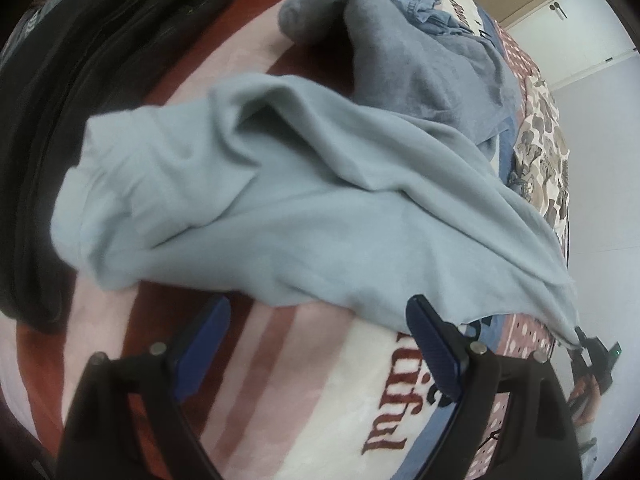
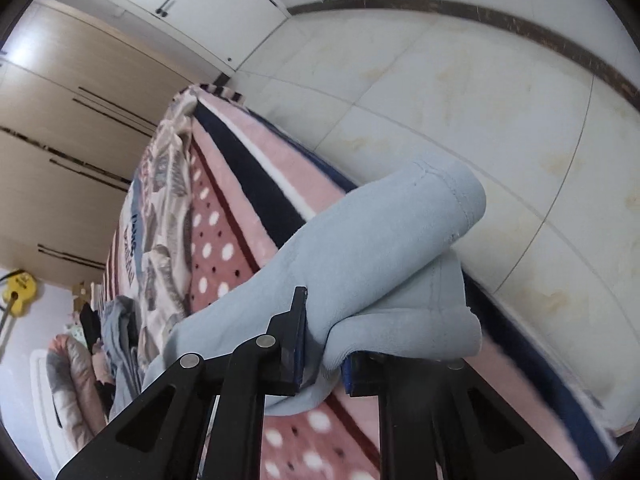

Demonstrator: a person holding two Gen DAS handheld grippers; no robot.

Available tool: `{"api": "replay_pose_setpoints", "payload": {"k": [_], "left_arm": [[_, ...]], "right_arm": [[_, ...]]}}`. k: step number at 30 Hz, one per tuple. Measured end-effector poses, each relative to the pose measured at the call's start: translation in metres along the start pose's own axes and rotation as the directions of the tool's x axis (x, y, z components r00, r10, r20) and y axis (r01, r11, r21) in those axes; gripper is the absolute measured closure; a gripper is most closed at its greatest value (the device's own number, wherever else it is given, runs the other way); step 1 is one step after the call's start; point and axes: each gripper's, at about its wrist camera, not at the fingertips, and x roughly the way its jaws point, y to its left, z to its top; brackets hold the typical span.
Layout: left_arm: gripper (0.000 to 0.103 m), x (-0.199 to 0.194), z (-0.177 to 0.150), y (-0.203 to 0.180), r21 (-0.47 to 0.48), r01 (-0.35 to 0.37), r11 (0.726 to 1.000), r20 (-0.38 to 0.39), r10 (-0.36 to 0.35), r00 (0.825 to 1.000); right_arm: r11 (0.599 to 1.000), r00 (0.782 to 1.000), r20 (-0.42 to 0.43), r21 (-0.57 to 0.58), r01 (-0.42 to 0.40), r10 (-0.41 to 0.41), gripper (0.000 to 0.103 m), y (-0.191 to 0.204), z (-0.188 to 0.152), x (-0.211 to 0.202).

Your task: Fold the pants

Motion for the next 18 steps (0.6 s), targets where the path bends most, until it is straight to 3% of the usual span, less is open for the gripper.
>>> {"api": "replay_pose_setpoints", "payload": {"k": [4, 9, 12, 14, 17, 18], "left_arm": [[0.016, -0.003, -0.007, 0.005, 0.007, -0.009, 1.0, -0.016, 0.009, 1.0], [0.016, -0.003, -0.015, 0.001, 0.012, 0.048, 0.999, -0.052, -0.047, 0.998], [0.016, 0.002, -0.015, -0.013, 0.047, 0.079, 0.996, -0.075, -0.076, 0.994], [0.016, 0.008, -0.012, -0.033, 0.08, 0.142, 0.987, -0.109, -0.133, 0.985], [0.016, 0.016, -0.007, -0.07, 0.184, 0.128, 0.975, -0.124, -0.106, 0.987], [0.016, 0.019, -0.005, -0.08, 0.211, 0.123, 0.97, -0.125, -0.097, 0.987]], "right_arm": [[0.995, 0.996, 0.017, -0.04, 0.09, -0.089, 0.095, -0.02, 0.002, -0.052], [0.985, 0.986, 0.022, -0.042, 0.169, -0.168, 0.095, -0.048, 0.001, -0.103], [0.971, 0.973, 0.014, -0.054, 0.231, -0.231, 0.095, -0.066, -0.003, -0.114], [0.972, 0.973, 0.0, -0.02, 0.233, -0.233, 0.095, -0.08, -0.005, -0.109], [0.963, 0.962, -0.039, 0.0, 0.269, -0.269, 0.085, -0.09, -0.014, -0.093], [0.957, 0.957, -0.026, -0.003, 0.29, -0.29, 0.071, -0.089, -0.018, -0.091]]}}
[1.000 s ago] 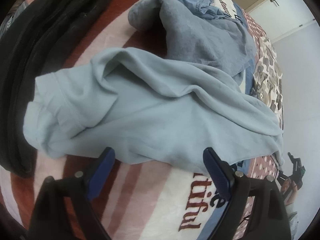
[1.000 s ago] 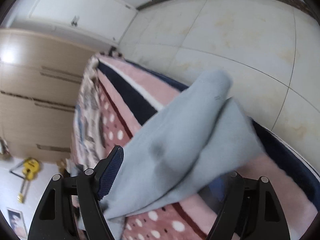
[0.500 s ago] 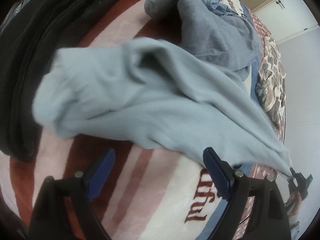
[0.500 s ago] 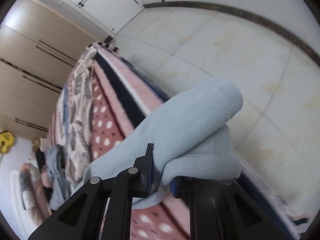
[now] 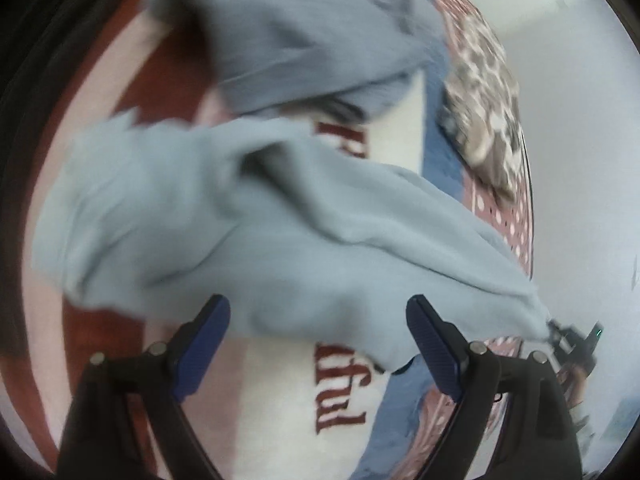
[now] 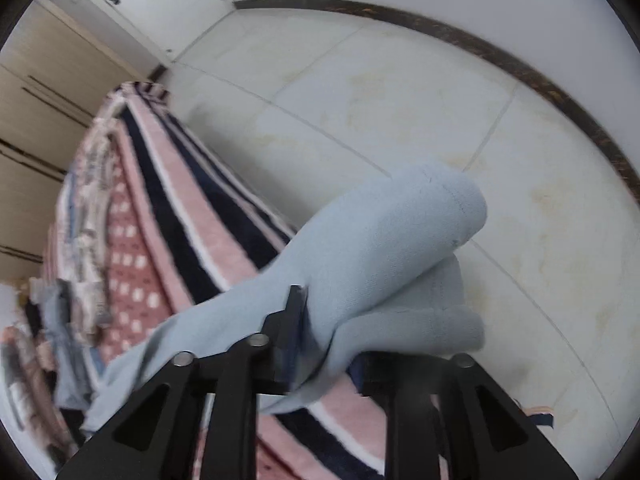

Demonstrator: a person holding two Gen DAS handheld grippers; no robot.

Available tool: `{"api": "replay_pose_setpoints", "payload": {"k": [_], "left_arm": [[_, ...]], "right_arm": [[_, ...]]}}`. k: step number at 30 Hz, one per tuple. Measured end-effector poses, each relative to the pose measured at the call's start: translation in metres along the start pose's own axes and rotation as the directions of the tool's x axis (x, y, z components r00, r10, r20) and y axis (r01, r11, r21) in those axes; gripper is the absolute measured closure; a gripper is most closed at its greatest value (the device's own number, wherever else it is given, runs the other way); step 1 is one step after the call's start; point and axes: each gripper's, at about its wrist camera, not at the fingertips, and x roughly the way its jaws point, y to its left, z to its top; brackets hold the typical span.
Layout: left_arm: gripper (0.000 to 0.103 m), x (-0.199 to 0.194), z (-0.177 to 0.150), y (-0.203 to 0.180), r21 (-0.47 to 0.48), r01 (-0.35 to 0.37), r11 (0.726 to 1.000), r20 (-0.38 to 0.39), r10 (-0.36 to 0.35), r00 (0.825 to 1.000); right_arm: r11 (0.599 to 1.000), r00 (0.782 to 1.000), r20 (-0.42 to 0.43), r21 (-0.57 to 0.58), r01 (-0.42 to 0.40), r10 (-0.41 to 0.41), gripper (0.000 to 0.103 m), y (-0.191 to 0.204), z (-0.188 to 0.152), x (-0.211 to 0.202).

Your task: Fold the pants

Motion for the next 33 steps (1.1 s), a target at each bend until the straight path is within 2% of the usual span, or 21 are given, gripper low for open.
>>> {"api": "replay_pose_setpoints", "payload": {"k": [1, 2, 3, 6, 9, 11, 14, 15, 17, 21, 23, 25, 29, 31, 33], "left_arm": [[0.016, 0.005, 0.006, -0.008, 0.015, 0.005, 1.0, -0.002, -0.005, 1.0], [0.016, 0.009, 0.01, -0.013, 0.016, 0.017, 1.0, -0.006, -0.017, 1.0], [0.016, 0.015, 0.013, -0.017, 0.012, 0.033, 0.999, -0.011, -0.033, 0.999], [0.016, 0.039, 0.023, -0.027, 0.009, 0.058, 0.998, -0.059, -0.057, 0.997], [0.016, 0.061, 0.029, -0.033, 0.017, 0.038, 0.999, -0.094, -0.037, 0.995], [0.016, 0.07, 0.032, -0.036, 0.016, 0.031, 0.999, -0.102, -0.029, 0.994], [0.016, 0.071, 0.037, -0.038, 0.026, 0.035, 0.999, -0.099, -0.032, 0.995], [0.016, 0.072, 0.039, -0.039, 0.028, 0.036, 0.999, -0.098, -0.033, 0.995], [0.016, 0.071, 0.046, -0.039, 0.03, 0.039, 0.999, -0.087, -0.036, 0.996], [0.016, 0.073, 0.068, -0.041, 0.034, 0.037, 0.999, -0.067, -0.035, 0.997], [0.016, 0.073, 0.078, -0.042, 0.047, 0.029, 0.998, -0.05, -0.027, 0.998], [0.016, 0.067, 0.091, -0.043, 0.05, 0.036, 0.998, -0.018, -0.035, 0.999], [0.016, 0.065, 0.109, -0.049, 0.054, 0.06, 0.997, -0.01, -0.059, 0.998], [0.016, 0.063, 0.109, -0.054, 0.068, 0.064, 0.996, -0.019, -0.063, 0.998], [0.015, 0.058, 0.104, -0.057, 0.091, 0.073, 0.993, -0.026, -0.071, 0.997]], "right_arm": [[1.0, 1.0, 0.023, -0.005, -0.002, 0.002, 0.061, 0.002, -0.006, -0.002], [1.0, 0.999, 0.035, -0.005, -0.005, 0.005, 0.044, 0.004, -0.009, -0.005], [1.0, 0.999, 0.045, -0.005, -0.015, 0.015, 0.041, 0.006, -0.015, -0.01], [0.995, 0.995, 0.013, -0.009, -0.103, 0.103, 0.041, 0.021, -0.033, -0.023], [0.972, 0.975, -0.023, -0.07, -0.222, 0.221, 0.041, 0.054, -0.048, -0.029], [0.934, 0.936, -0.087, -0.074, -0.348, 0.342, 0.041, 0.084, -0.057, -0.016], [0.891, 0.882, -0.192, -0.067, -0.449, 0.43, 0.046, 0.125, -0.071, 0.016], [0.87, 0.847, -0.252, -0.04, -0.492, 0.467, 0.05, 0.142, -0.08, 0.033], [0.846, 0.802, -0.333, -0.022, -0.533, 0.496, 0.051, 0.166, -0.095, 0.056], [0.836, 0.768, -0.43, -0.054, -0.546, 0.474, 0.052, 0.21, -0.117, 0.09], [0.824, 0.756, -0.437, -0.057, -0.564, 0.487, 0.052, 0.225, -0.117, 0.099], [0.813, 0.755, -0.424, -0.068, -0.578, 0.501, 0.052, 0.239, -0.11, 0.102], [0.799, 0.745, -0.402, -0.051, -0.599, 0.533, 0.052, 0.259, -0.091, 0.115], [0.801, 0.756, -0.377, -0.058, -0.596, 0.535, 0.052, 0.268, -0.08, 0.122], [0.816, 0.786, -0.355, -0.099, -0.57, 0.506, 0.052, 0.274, -0.073, 0.125]]}}
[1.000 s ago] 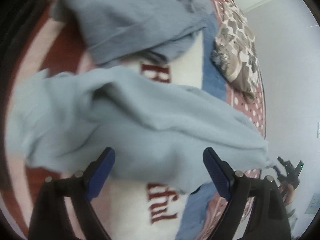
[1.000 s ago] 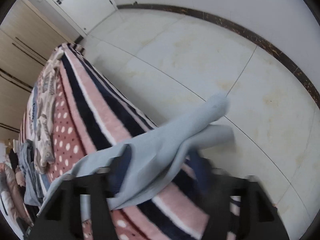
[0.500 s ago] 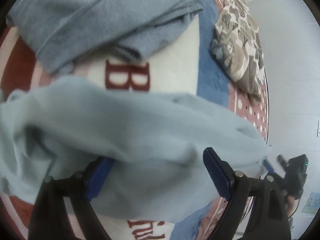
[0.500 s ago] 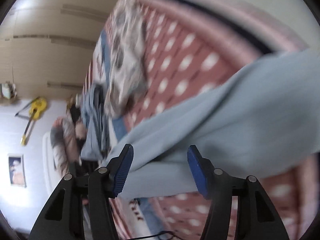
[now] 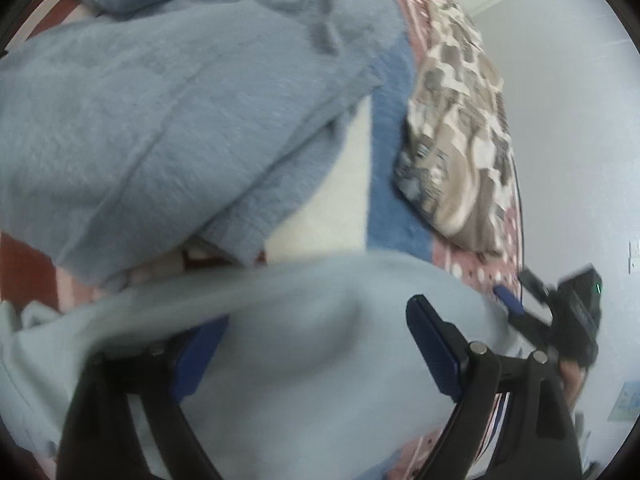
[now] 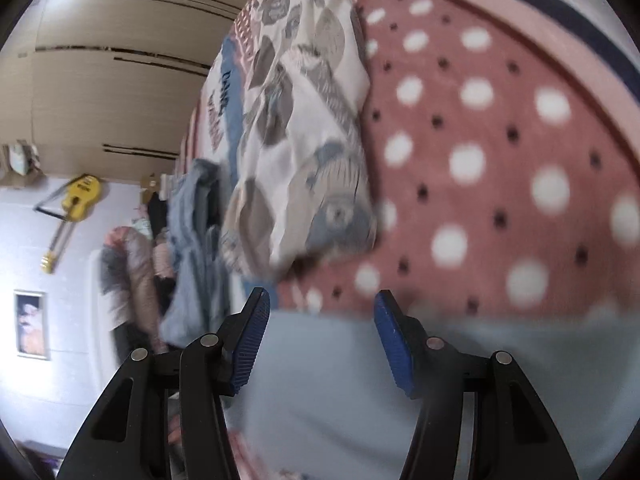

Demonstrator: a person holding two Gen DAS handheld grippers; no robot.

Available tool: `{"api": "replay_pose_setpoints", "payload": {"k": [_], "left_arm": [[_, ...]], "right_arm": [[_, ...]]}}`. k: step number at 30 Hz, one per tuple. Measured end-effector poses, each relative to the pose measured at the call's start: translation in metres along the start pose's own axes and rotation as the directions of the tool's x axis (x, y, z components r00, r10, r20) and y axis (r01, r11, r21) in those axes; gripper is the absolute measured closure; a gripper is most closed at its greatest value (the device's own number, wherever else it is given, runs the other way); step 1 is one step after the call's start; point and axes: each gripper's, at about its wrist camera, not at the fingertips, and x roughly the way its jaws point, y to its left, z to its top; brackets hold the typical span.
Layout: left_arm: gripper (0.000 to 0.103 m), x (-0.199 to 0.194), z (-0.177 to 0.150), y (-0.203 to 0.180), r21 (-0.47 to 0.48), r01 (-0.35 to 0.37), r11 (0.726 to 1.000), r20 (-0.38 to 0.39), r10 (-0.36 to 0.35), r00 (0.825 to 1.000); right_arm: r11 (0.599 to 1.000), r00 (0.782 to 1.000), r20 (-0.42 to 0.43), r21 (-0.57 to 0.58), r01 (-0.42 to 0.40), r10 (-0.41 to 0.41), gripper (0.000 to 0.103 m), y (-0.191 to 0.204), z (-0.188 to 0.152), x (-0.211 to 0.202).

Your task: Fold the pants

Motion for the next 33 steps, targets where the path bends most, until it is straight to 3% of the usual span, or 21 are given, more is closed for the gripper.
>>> {"api": "replay_pose_setpoints", "payload": {"k": [4, 6, 8, 9, 11, 13, 15, 18, 24, 27, 31, 33], "left_arm": [[0.015, -0.013, -0.021, 0.0, 0.047, -0.036, 0.998, -0.019, 0.037, 0.999], [0.015, -0.024, -0.031, 0.006, 0.041, -0.049, 0.998, -0.016, 0.05, 0.999], [0.015, -0.035, -0.041, 0.013, 0.023, -0.062, 0.998, -0.012, 0.062, 0.998], [0.015, -0.039, -0.046, 0.016, 0.019, -0.072, 0.997, -0.011, 0.072, 0.997], [0.015, -0.047, -0.057, 0.024, 0.015, -0.111, 0.994, -0.016, 0.111, 0.994], [0.015, -0.053, -0.067, 0.031, -0.015, -0.13, 0.991, -0.023, 0.129, 0.991], [0.015, -0.058, -0.074, 0.033, -0.054, -0.108, 0.993, -0.019, 0.107, 0.994], [0.015, -0.062, -0.083, 0.022, -0.053, -0.103, 0.993, -0.008, 0.102, 0.995], [0.015, -0.049, -0.089, -0.02, 0.004, -0.116, 0.993, -0.01, 0.116, 0.993], [0.015, -0.044, -0.089, -0.039, 0.024, -0.135, 0.991, 0.01, 0.134, 0.991], [0.015, -0.043, -0.09, -0.073, 0.106, -0.209, 0.972, 0.117, 0.197, 0.973], [0.015, -0.039, -0.089, -0.088, 0.14, -0.213, 0.967, 0.135, 0.194, 0.972]], "right_arm": [[1.0, 1.0, 0.01, 0.0, -0.024, 0.024, 0.052, 0.002, 0.0, -0.022], [1.0, 0.999, 0.054, -0.03, 0.007, -0.006, 0.052, 0.001, -0.01, -0.057], [0.998, 0.993, 0.099, 0.009, 0.057, -0.057, 0.052, -0.02, -0.022, -0.1], [0.996, 0.989, 0.117, 0.037, 0.085, -0.089, 0.047, -0.031, -0.027, -0.117], [0.976, 0.964, 0.168, 0.104, 0.189, -0.205, 0.034, -0.063, -0.041, -0.16], [0.93, 0.91, 0.216, 0.185, 0.318, -0.354, 0.026, -0.099, -0.061, -0.205], [0.897, 0.881, 0.238, 0.278, 0.342, -0.41, 0.025, -0.133, -0.078, -0.235], [0.863, 0.905, 0.238, 0.457, 0.217, -0.353, 0.025, -0.192, -0.105, -0.259], [0.881, 0.929, 0.253, 0.453, 0.133, -0.27, 0.025, -0.212, -0.116, -0.235], [0.873, 0.921, 0.272, 0.472, 0.124, -0.278, 0.024, -0.216, -0.108, -0.223], [0.906, 0.911, 0.313, 0.404, 0.128, -0.268, 0.024, -0.208, -0.088, -0.215], [0.918, 0.912, 0.301, 0.36, 0.163, -0.28, 0.024, -0.204, -0.076, -0.206]]}}
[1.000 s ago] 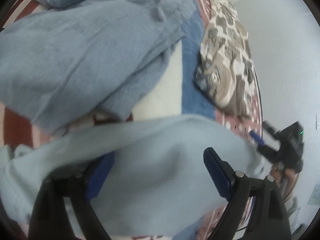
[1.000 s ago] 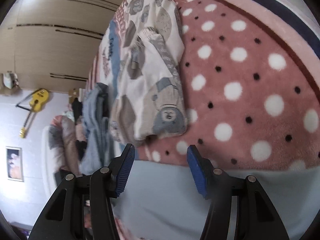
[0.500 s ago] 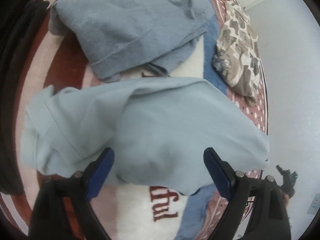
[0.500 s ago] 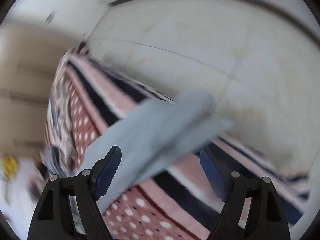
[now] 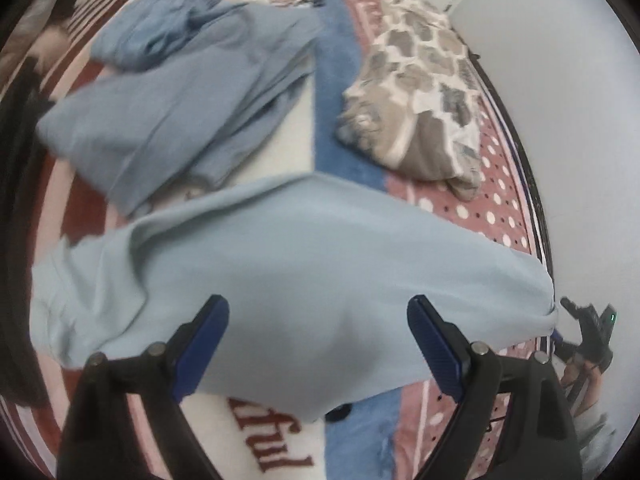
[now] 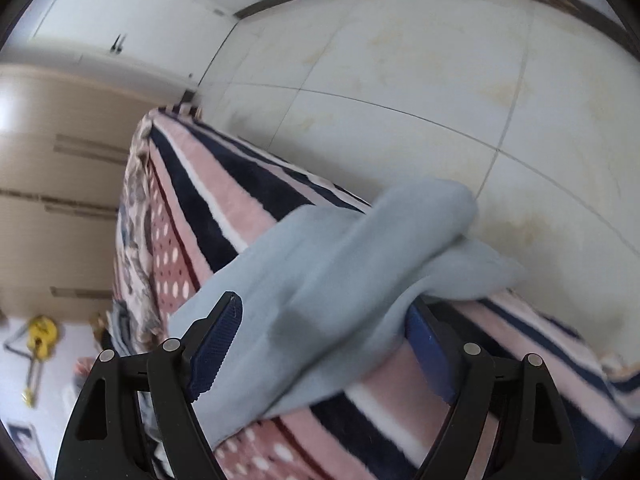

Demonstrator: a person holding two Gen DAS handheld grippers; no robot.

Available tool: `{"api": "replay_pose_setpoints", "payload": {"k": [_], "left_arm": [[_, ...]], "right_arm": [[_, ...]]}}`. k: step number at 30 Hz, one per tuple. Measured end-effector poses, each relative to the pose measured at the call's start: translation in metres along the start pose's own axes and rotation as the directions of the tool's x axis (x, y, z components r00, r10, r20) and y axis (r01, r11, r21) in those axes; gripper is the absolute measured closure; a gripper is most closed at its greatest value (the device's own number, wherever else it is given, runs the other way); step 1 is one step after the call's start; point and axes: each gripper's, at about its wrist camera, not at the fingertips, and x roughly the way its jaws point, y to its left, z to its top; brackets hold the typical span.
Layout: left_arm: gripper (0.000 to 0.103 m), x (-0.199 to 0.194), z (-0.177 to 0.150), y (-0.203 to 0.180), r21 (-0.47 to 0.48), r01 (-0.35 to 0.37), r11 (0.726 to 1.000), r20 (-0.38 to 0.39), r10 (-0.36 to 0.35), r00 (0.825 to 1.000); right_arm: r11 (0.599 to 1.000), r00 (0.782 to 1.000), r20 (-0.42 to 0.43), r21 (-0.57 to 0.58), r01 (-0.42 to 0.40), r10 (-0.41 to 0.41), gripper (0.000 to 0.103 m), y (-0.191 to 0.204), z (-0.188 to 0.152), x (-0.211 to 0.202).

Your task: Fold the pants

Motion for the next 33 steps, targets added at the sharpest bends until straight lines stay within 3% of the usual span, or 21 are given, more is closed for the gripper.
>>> {"api": "replay_pose_setpoints", "payload": {"k": [2, 4, 6, 7, 12, 15, 20, 22, 26, 30, 31, 33], "left_arm": [[0.015, 0.005, 0.004, -0.013, 0.019, 0.011, 1.0, 0.001, -0.011, 1.0], [0.015, 0.01, 0.008, -0.024, 0.028, 0.015, 1.0, 0.0, -0.015, 1.0], [0.015, 0.013, 0.012, -0.031, 0.033, 0.028, 0.999, -0.008, -0.028, 1.0], [0.015, 0.016, 0.012, -0.036, 0.034, 0.035, 0.999, -0.014, -0.035, 0.999], [0.015, 0.023, 0.009, -0.047, 0.032, 0.037, 0.999, -0.044, -0.035, 0.998], [0.015, 0.023, 0.006, -0.05, 0.035, 0.029, 0.999, -0.05, -0.027, 0.998], [0.015, 0.017, 0.006, -0.048, 0.032, 0.037, 0.999, -0.037, -0.036, 0.999], [0.015, 0.016, 0.006, -0.046, 0.024, 0.04, 0.999, -0.038, -0.039, 0.998], [0.015, 0.013, 0.005, -0.044, 0.03, 0.039, 0.999, -0.037, -0.038, 0.999], [0.015, 0.015, 0.006, -0.044, 0.042, 0.022, 0.999, -0.047, -0.02, 0.999], [0.015, 0.015, 0.007, -0.045, 0.042, 0.02, 0.999, -0.049, -0.018, 0.999], [0.015, 0.016, 0.009, -0.048, 0.043, 0.017, 0.999, -0.054, -0.015, 0.998]], "right_arm": [[1.0, 1.0, 0.002, -0.029, 0.007, -0.007, 0.024, 0.004, 0.004, 0.006], [0.999, 1.0, 0.019, -0.041, -0.001, 0.002, 0.032, 0.003, 0.008, 0.008], [0.999, 0.999, 0.024, -0.026, 0.027, -0.027, 0.066, -0.004, 0.013, 0.009], [0.999, 0.999, 0.02, -0.025, 0.038, -0.037, 0.071, -0.006, 0.014, 0.009], [0.996, 1.0, 0.012, -0.093, 0.014, -0.013, 0.086, -0.003, 0.014, 0.002], [0.991, 0.999, 0.029, -0.132, -0.024, 0.028, 0.089, 0.011, 0.011, -0.013], [0.926, 0.996, 0.027, -0.371, -0.071, 0.087, 0.09, 0.079, -0.007, -0.041], [0.917, 0.997, 0.016, -0.394, -0.058, 0.07, 0.089, 0.091, -0.013, -0.04], [0.96, 0.991, 0.085, -0.254, 0.118, -0.099, 0.082, 0.055, -0.003, -0.034], [0.997, 0.997, -0.033, -0.022, 0.073, -0.074, 0.073, -0.012, 0.005, -0.016], [0.998, 0.997, -0.038, 0.019, 0.065, -0.064, 0.068, -0.025, 0.004, -0.015], [0.994, 0.998, -0.032, 0.096, 0.058, -0.055, 0.04, -0.045, -0.001, -0.015]]}}
